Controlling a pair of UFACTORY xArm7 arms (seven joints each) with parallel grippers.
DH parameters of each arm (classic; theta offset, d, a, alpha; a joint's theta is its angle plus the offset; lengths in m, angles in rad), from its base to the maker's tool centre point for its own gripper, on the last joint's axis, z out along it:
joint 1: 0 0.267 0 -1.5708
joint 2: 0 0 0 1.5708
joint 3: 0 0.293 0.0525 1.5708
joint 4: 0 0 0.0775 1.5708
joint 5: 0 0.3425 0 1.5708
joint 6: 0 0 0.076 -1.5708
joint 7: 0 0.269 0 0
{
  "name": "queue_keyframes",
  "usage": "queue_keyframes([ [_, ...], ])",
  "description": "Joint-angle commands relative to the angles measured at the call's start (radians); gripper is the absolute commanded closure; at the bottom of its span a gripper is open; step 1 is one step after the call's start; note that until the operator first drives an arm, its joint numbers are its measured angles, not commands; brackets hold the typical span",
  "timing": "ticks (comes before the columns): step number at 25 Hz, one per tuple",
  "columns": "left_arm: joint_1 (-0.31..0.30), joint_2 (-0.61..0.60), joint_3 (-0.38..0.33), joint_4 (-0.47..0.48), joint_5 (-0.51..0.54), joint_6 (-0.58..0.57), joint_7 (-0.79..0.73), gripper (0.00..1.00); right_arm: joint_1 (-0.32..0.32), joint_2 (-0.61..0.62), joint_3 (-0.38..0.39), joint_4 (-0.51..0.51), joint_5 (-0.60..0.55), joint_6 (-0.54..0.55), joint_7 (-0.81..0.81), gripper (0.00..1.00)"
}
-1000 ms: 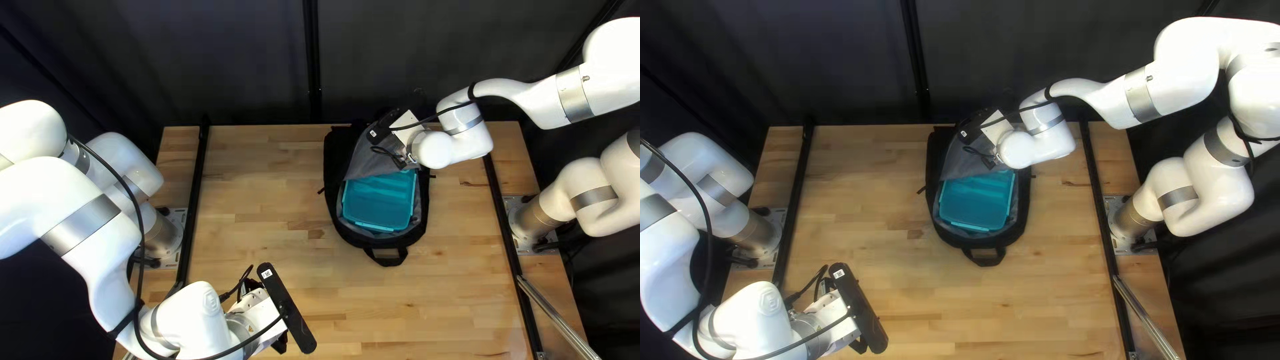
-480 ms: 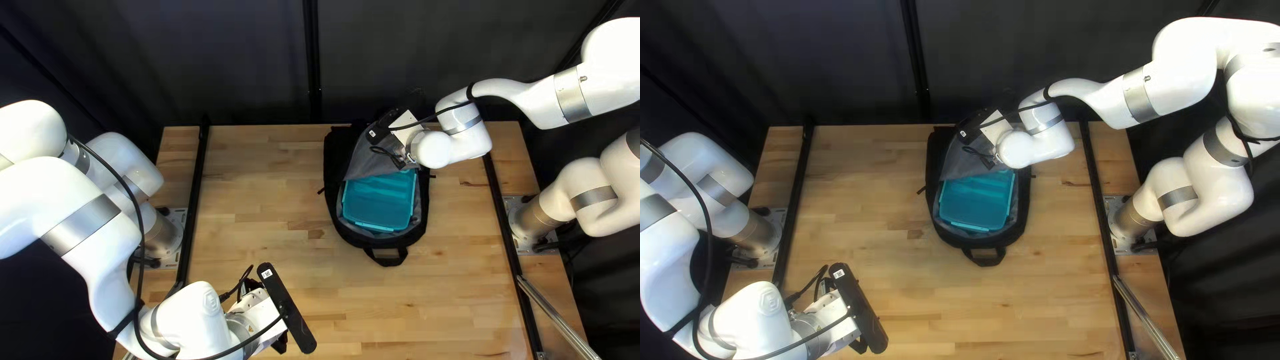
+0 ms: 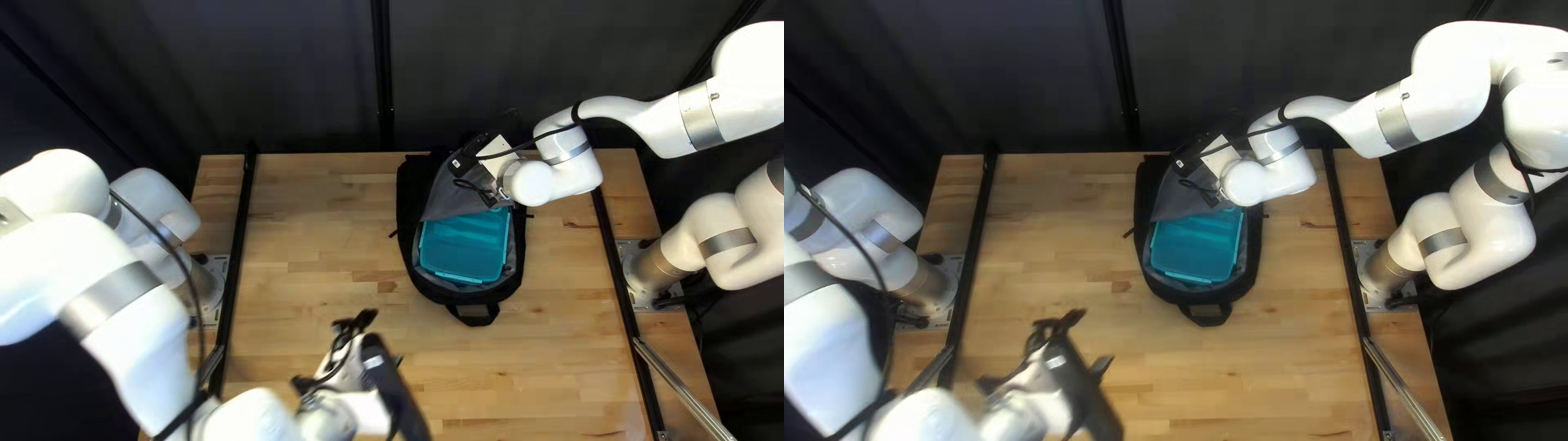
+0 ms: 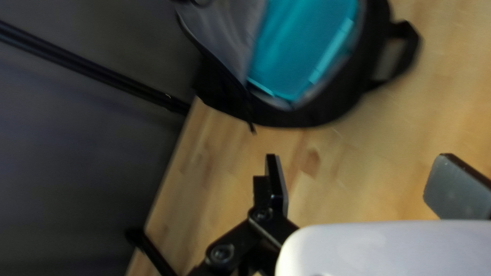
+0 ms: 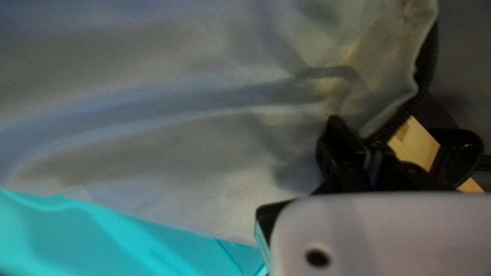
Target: Remove a lunch box from a kids backpack
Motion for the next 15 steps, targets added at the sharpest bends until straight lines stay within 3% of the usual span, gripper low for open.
queue_keyframes([
  [1, 0.085, 0.044, 0.06, -0.013, 0.026, -0.116, 0.042, 0.0, 0.0, 0.0, 0.0, 0.0, 0.0, 0.0, 0.0, 1.0],
  [11, 0.092, 0.054, 0.064, -0.004, 0.021, -0.121, 0.048, 0.0, 0.0, 0.0, 0.0, 0.0, 0.0, 0.0, 0.0, 1.0],
  [15, 0.125, 0.077, 0.059, -0.003, -0.039, -0.219, 0.105, 0.0, 0.0, 0.0, 0.0, 0.0, 0.0, 0.0, 0.0, 1.0],
])
